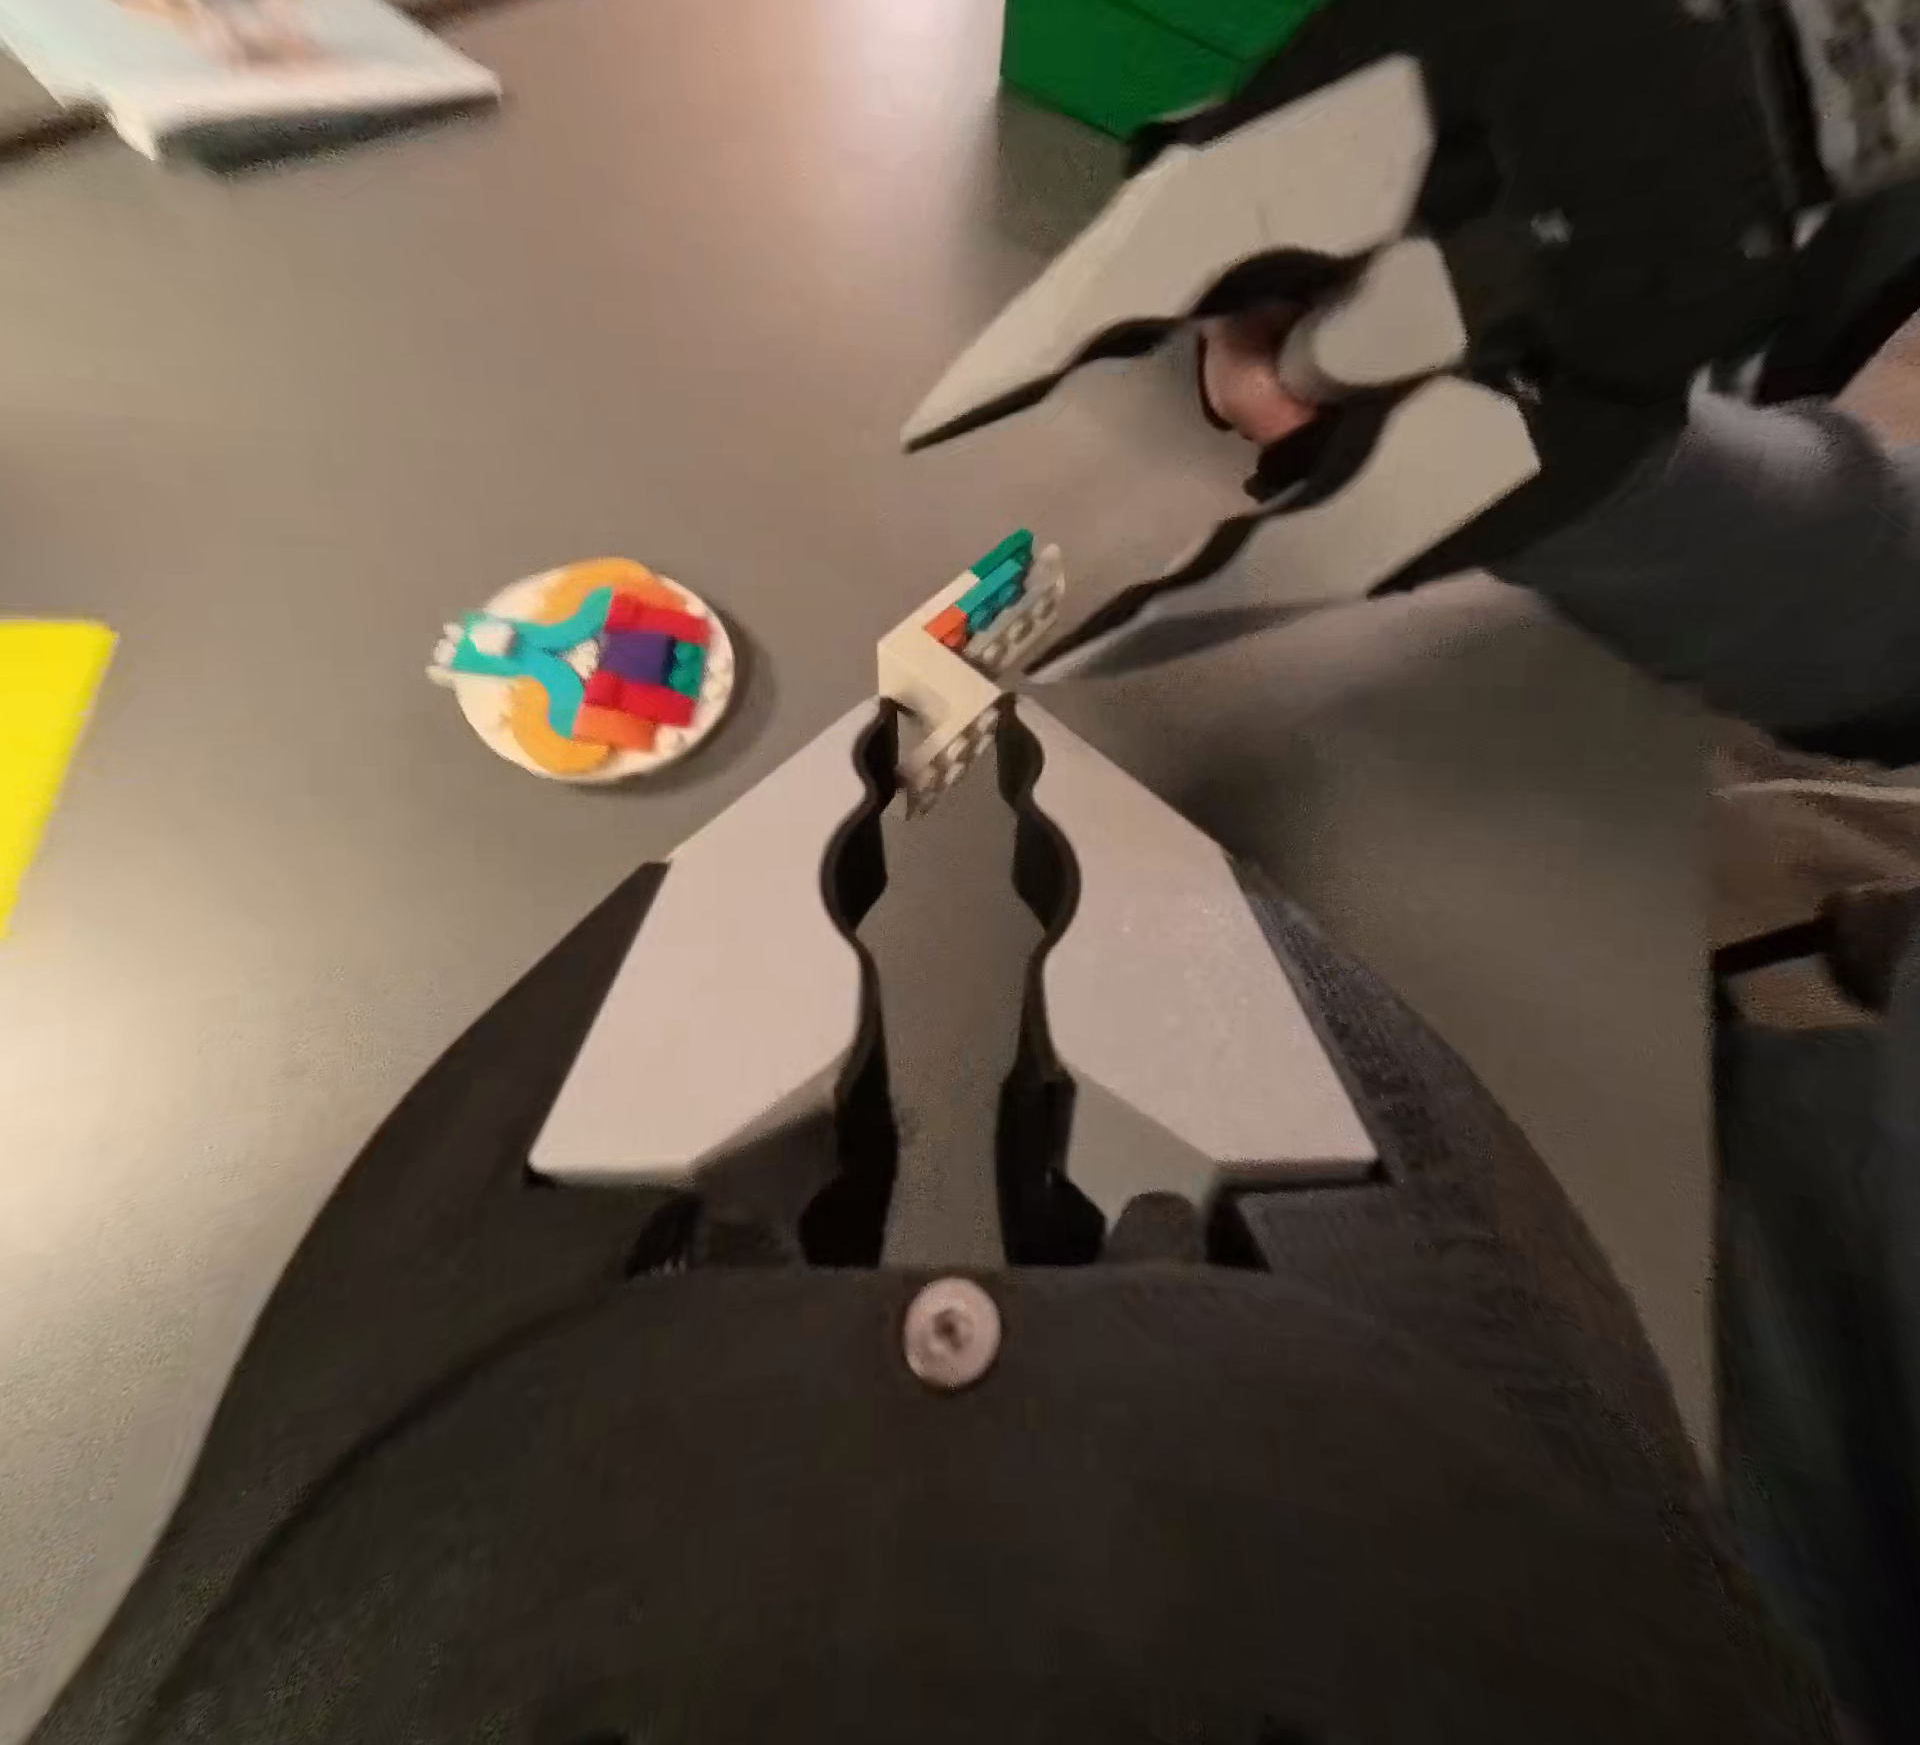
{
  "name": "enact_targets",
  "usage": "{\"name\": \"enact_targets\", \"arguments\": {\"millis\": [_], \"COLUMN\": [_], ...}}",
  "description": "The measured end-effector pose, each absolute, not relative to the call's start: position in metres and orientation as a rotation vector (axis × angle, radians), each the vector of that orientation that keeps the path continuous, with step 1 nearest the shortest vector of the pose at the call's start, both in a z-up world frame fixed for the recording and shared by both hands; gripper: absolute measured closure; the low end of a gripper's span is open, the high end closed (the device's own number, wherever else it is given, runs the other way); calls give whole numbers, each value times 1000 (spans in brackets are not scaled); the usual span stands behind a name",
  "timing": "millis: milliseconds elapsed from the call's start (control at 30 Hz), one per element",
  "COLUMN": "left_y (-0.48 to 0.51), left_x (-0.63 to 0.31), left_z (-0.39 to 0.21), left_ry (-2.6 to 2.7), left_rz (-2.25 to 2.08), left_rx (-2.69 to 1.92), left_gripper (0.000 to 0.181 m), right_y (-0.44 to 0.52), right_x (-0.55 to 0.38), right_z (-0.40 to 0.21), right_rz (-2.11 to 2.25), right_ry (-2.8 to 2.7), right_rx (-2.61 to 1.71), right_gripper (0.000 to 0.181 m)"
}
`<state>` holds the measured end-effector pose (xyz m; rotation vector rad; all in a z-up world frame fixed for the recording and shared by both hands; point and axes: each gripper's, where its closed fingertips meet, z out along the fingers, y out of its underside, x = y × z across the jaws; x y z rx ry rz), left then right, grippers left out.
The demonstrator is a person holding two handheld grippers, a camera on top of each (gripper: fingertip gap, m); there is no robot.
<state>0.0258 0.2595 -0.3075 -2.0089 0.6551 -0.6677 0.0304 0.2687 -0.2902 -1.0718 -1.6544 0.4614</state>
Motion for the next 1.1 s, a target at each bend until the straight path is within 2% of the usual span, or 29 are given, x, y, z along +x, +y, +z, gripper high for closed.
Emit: {"name": "enact_targets", "arguments": {"millis": [100, 200, 400, 533, 600, 800, 933, 1100], "left_y": [262, 262, 261, 260, 259, 260, 271, 273], "left_x": [21, 20, 16, 16, 16, 20, 3, -1], "left_z": [-322, -327, -340, -346, -348, -343, -352, -348], "left_ry": [556, 474, 380, 396, 437, 519, 548, 516], "left_rz": [-811, -975, -1150, -1144, -1100, -975, -693, -735], "left_rx": [-2080, -2105, -2152, -2177, -2186, -2122, -2158, -2132], "left_gripper": [164, 164, 164, 164, 164, 164, 164, 164], "right_y": [263, 266, 270, 268, 266, 264, 240, 262], "right_x": [31, 32, 36, 39, 40, 43, 36, 42], "right_z": [-304, -321, -334, -340, -342, -335, -322, -332], "right_rz": [185, -38, -146, -102, -60, 283, 516, 435], "right_ry": [-1784, -1872, -1932, -1971, -1987, -1926, -1886, -1876], "right_rx": [-896, -810, -729, -745, -792, -988, -970, -1050], "right_gripper": [141, 160, 167, 169, 177, 177, 177, 177]}}
